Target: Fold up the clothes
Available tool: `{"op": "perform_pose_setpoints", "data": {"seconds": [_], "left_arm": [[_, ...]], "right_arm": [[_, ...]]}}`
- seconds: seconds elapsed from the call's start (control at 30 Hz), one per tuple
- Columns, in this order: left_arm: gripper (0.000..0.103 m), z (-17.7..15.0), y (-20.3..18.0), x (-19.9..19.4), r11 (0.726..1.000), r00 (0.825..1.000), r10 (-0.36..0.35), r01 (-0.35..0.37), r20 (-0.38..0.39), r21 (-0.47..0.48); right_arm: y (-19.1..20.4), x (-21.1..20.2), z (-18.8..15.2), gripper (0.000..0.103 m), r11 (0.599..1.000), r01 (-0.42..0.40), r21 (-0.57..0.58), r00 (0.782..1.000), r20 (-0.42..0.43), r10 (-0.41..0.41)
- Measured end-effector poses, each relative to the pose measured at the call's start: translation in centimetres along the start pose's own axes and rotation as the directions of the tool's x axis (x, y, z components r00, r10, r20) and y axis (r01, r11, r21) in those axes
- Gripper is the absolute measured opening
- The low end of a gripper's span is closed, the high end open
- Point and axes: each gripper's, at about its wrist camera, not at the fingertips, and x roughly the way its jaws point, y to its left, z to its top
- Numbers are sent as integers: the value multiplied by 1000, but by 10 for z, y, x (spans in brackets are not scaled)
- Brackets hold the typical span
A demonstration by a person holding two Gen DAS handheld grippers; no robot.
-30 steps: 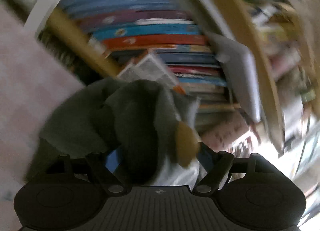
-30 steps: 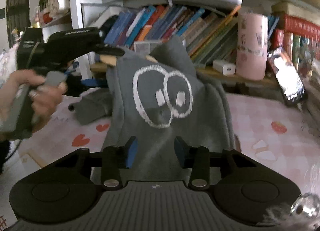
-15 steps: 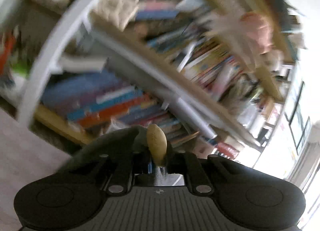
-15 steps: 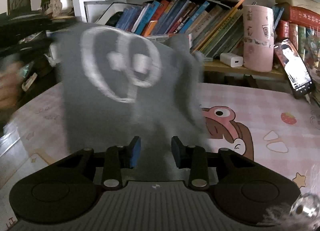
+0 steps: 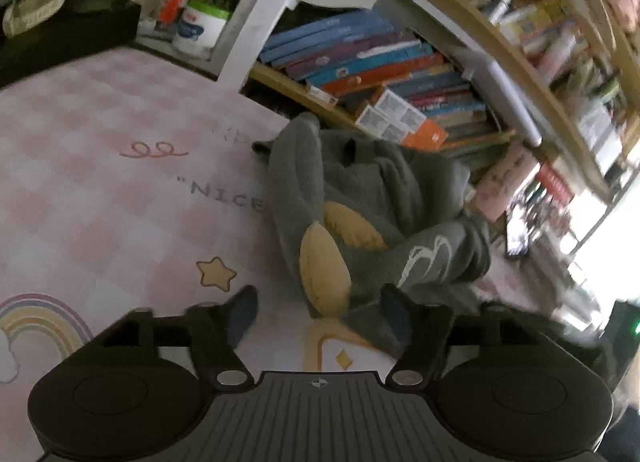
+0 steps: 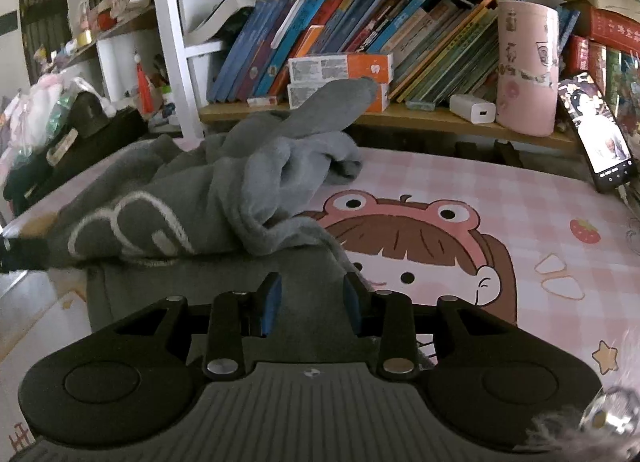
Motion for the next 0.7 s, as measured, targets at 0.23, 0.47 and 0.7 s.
{"op": "perform_pose_setpoints", "data": {"seconds": [0.23, 0.47, 0.7], "left_arm": [[71, 45, 4, 28, 995, 992, 103, -103, 73, -7], [67, 87, -22, 108, 967, 984, 176, -173, 0, 187], [7, 82, -41, 120, 949, 992, 124, -116, -7, 292]], "right_arm": [[1, 4, -3, 32, 1000, 1, -8, 1000, -20, -1], [3, 6, -4, 34, 999, -12, -35, 1000, -16, 12], [6, 7, -4, 35, 998, -3, -65, 1000, -23, 2]]}}
